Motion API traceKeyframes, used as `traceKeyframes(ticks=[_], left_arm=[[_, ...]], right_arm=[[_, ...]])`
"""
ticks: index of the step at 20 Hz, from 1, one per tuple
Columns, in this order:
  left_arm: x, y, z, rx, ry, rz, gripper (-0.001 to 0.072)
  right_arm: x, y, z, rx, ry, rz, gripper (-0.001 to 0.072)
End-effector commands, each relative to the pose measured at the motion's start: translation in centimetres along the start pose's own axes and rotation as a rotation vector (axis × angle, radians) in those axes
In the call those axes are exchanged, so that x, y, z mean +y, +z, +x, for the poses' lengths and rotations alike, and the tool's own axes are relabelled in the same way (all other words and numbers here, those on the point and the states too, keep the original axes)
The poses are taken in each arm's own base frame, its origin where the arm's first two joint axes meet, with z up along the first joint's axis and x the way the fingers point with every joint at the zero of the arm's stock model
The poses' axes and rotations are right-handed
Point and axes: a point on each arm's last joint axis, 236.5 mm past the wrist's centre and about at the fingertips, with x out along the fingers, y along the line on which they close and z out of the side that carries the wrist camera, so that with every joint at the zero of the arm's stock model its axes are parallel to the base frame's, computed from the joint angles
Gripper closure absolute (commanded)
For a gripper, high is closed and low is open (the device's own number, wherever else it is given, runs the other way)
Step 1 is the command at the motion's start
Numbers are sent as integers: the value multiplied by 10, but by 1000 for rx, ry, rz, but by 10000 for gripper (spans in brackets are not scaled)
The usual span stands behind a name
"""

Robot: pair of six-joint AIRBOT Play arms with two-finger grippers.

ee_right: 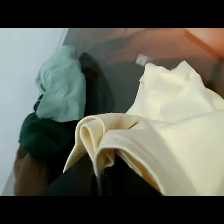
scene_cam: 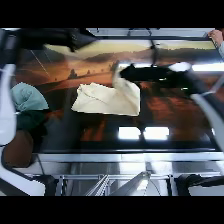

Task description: Fold the shirts.

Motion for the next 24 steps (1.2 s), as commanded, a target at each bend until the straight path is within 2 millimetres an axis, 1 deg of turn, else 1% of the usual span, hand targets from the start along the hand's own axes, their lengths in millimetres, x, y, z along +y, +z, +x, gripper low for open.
traceKeyframes(ticks=[1,2,3,4,5,6,7,8,9,10,12,14,15,17,18,19,20,21,22,24], left_arm=[[-12,19,-74,-155,53,66,702],[-7,13,-81,-150,56,45,702],[-2,5,-85,-141,58,19,702],[4,-1,-88,-132,57,-6,702],[10,-8,-89,-122,54,-32,702],[14,-17,-87,-103,46,-49,702],[16,-23,-86,-85,35,-55,702],[19,-29,-84,-68,25,-61,703],[19,-36,-83,-48,13,-72,703],[21,-40,-82,-35,7,-76,703],[20,-48,-81,-8,-7,-84,703],[15,-56,-81,27,-25,-79,703],[13,-60,-82,41,-32,-78,703],[8,-67,-78,77,-52,-75,703],[6,-69,-75,85,-57,-72,703],[5,-70,-72,91,-60,-71,703],[4,-71,-67,95,-63,-68,703],[3,-70,-64,96,-64,-65,702],[2,-70,-60,94,-64,-63,703],[1,-69,-54,95,-66,-61,703]], right_arm=[[16,-41,116,11,-32,-161,697],[19,-57,142,44,-5,-165,578],[25,-74,158,86,32,-169,209],[35,-89,166,131,82,-145,143],[44,-100,165,175,123,-121,334],[52,-106,156,229,170,-123,679],[55,-107,143,275,201,-109,694],[52,-104,124,329,214,-79,697],[43,-98,103,380,204,-52,698],[28,-89,81,419,169,-22,698],[-6,-66,31,469,57,29,699],[-36,-47,-22,486,-68,59,698],[-55,-41,-46,480,-157,63,699],[-95,-41,-85,472,-334,81,698],[-120,-46,-101,468,-423,126,661],[-135,-53,-109,471,-467,178,430],[-150,-59,-113,469,-497,241,114],[-163,-63,-111,464,-508,267,45],[-175,-67,-107,461,-518,299,45],[-189,-73,-92,449,-501,343,45]])
